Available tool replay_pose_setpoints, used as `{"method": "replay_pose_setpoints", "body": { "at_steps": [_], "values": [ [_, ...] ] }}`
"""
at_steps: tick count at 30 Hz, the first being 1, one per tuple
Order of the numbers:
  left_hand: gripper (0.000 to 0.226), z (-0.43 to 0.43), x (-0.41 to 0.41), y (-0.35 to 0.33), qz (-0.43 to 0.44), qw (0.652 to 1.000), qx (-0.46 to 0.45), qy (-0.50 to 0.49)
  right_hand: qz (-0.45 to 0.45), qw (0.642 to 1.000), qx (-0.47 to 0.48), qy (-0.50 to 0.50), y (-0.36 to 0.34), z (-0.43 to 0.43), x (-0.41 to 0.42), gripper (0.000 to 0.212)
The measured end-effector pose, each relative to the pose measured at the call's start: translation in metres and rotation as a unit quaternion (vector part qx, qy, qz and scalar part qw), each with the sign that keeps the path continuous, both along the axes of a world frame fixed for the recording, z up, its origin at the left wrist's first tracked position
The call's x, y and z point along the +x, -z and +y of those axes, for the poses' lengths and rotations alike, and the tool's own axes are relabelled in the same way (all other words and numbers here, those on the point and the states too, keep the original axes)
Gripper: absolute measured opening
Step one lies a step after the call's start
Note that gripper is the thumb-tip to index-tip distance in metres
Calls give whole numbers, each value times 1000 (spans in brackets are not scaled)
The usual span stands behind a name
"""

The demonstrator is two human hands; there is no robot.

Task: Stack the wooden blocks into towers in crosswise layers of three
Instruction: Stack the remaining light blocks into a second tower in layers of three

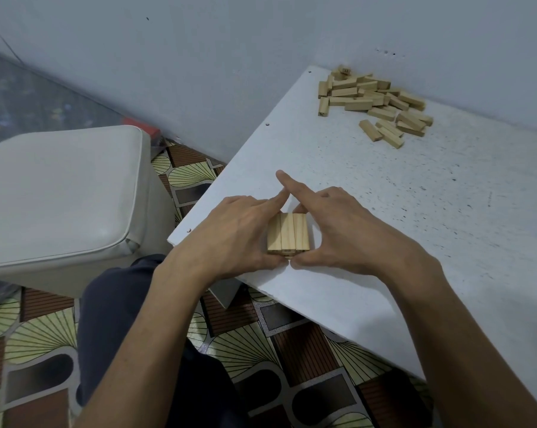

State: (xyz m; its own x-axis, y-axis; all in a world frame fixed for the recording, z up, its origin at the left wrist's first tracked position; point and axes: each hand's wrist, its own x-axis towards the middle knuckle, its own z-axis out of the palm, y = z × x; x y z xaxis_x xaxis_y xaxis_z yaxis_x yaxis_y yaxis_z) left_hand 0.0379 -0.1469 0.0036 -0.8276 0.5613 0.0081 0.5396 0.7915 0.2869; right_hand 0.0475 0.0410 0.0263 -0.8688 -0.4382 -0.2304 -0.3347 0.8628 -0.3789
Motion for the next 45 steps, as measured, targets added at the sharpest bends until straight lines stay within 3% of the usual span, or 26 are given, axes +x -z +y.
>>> {"method": "replay_pose_setpoints", "body": {
  "at_steps": [25,35,45],
  "values": [
    [100,1,-1,5,13,1000,17,10,0,1000,-10,0,3,4,1,119],
    [105,-5,-2,1,-29,996,87,7,2,1000,-23,1,4,6,0,122],
    [103,-5,-3,2,-29,996,79,5,15,999,-43,2,3,5,0,127]
  ]
}}
